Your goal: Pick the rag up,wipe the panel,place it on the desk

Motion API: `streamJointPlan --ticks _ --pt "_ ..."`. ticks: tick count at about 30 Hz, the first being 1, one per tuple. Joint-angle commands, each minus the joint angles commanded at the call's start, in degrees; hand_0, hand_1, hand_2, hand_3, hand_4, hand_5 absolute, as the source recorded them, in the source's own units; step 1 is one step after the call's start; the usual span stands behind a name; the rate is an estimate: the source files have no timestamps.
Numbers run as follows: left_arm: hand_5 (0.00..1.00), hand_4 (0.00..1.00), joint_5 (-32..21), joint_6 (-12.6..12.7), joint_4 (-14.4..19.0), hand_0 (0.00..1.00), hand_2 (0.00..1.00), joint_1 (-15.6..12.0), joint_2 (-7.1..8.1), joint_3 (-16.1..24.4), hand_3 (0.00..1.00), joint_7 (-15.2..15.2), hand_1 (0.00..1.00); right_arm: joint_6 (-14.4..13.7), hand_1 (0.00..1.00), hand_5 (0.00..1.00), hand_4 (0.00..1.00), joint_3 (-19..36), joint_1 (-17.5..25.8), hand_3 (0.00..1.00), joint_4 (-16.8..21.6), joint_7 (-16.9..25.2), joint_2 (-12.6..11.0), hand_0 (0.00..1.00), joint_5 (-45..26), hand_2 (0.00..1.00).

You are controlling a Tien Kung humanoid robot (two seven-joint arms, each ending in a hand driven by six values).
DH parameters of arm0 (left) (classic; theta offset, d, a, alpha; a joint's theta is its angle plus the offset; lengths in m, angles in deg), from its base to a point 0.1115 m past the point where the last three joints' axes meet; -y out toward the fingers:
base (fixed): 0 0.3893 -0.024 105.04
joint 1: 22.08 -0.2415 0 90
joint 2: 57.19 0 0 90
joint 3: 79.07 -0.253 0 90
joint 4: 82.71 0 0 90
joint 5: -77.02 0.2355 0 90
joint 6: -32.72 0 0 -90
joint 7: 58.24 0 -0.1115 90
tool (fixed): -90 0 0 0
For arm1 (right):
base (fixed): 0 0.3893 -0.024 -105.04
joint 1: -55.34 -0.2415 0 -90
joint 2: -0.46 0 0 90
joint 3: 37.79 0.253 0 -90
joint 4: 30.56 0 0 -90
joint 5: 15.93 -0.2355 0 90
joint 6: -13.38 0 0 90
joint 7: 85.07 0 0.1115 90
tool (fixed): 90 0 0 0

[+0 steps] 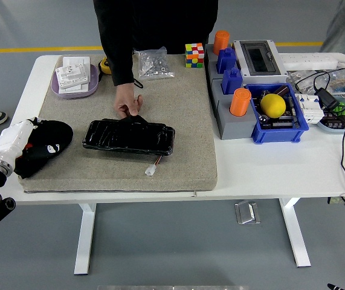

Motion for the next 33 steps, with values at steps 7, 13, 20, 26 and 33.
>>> streamJointPlan --ticks 7,13,20,26,33 --pt "0.41 0.839 -1.2 1.0 -0.6 0.394 0.779 -0.1 -0.36 -0.4 0.709 0.1 0.478 -0.1 0.664 0.554 0.998 -0.1 0.0 0.64 0.0 0.0 0.0 0.781 0.0 0.716" --pt "0.301 0.748 -1.6 2.4 -1.3 0.355 0.759 -0.2 -1.14 -0.3 0.649 0.5 0.334 -0.1 0.664 0.554 0.998 0.2 0.0 0.641 0.0 0.0 0.1 0.78 0.1 0.716" --pt "0.239 0.693 -1.7 3.5 -2.1 0.303 0.728 -0.4 -2.13 -0.2 0.73 0.8 0.262 -0.2 0.664 0.555 0.998 0.4 0.0 0.642 0.0 0.0 0.1 0.781 0.2 0.716" --pt "0.076 0.601 -1.6 4.1 -1.9 0.281 0.71 -0.5 -2.31 -0.5 0.708 0.8 0.22 -0.1 0.664 0.553 0.998 0.5 0.0 0.642 0.0 -0.1 0.1 0.781 0.2 0.716" --pt "0.002 0.464 -1.5 4.2 -2.0 0.273 0.571 -0.3 -2.41 -0.5 0.541 0.8 0.212 -0.2 0.664 0.554 0.998 0.7 0.0 0.642 -0.1 0.0 0.2 0.781 0.1 0.716"
